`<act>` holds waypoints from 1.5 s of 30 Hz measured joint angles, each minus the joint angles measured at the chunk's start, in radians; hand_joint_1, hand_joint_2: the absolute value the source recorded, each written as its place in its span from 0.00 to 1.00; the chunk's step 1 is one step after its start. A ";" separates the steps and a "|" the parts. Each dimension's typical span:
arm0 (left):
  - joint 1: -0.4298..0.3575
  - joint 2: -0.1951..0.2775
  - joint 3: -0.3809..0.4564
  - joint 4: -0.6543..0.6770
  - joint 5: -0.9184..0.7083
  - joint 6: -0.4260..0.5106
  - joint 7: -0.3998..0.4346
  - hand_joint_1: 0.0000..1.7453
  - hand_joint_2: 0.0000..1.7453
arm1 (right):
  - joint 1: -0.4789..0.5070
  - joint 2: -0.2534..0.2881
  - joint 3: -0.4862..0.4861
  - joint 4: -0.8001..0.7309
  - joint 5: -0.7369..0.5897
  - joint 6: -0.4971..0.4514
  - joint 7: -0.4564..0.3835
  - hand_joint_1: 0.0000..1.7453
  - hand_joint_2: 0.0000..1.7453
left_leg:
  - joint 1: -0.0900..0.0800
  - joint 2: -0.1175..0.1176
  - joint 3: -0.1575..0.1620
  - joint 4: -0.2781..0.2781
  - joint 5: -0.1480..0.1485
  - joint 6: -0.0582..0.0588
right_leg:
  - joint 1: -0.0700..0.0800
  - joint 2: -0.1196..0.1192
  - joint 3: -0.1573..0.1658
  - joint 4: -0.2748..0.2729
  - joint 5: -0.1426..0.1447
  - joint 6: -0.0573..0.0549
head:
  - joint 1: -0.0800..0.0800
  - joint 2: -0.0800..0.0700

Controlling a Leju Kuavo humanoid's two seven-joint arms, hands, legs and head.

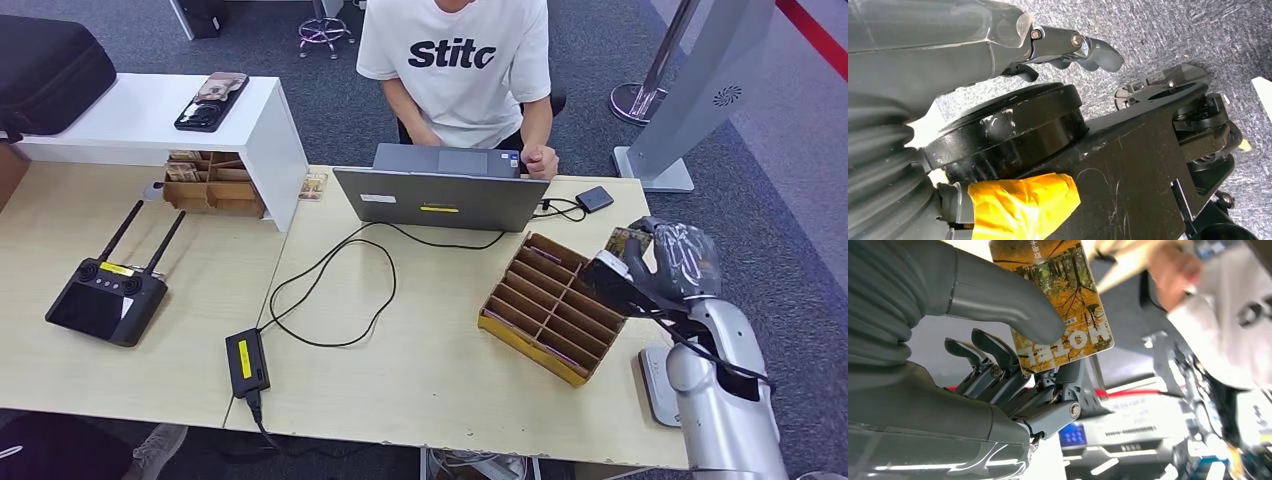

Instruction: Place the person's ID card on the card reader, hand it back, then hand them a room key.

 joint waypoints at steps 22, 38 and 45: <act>-0.003 0.000 0.000 0.000 -0.048 -0.009 -0.007 0.00 1.00 | -0.252 0.052 0.128 -0.013 -0.044 0.104 0.054 0.99 1.00 | 0.000 0.000 0.000 0.000 0.000 0.000 | 0.000 0.000 0.000 0.000 0.000 0.000 | 0.000 0.000; -0.008 0.004 0.000 -0.001 -0.126 -0.020 -0.020 0.00 1.00 | -0.659 0.156 0.173 0.518 0.084 0.109 0.204 1.00 1.00 | 0.000 0.000 0.000 0.000 0.001 -0.001 | 0.000 0.000 0.000 0.000 0.000 0.000 | 0.000 0.000; -0.009 0.004 0.000 -0.003 -0.124 -0.020 -0.009 0.00 1.00 | -0.681 0.172 0.173 0.591 0.099 0.108 0.209 0.47 1.00 | 0.000 -0.001 0.000 0.000 0.001 -0.001 | 0.000 -0.001 0.000 0.000 0.000 0.000 | 0.000 0.000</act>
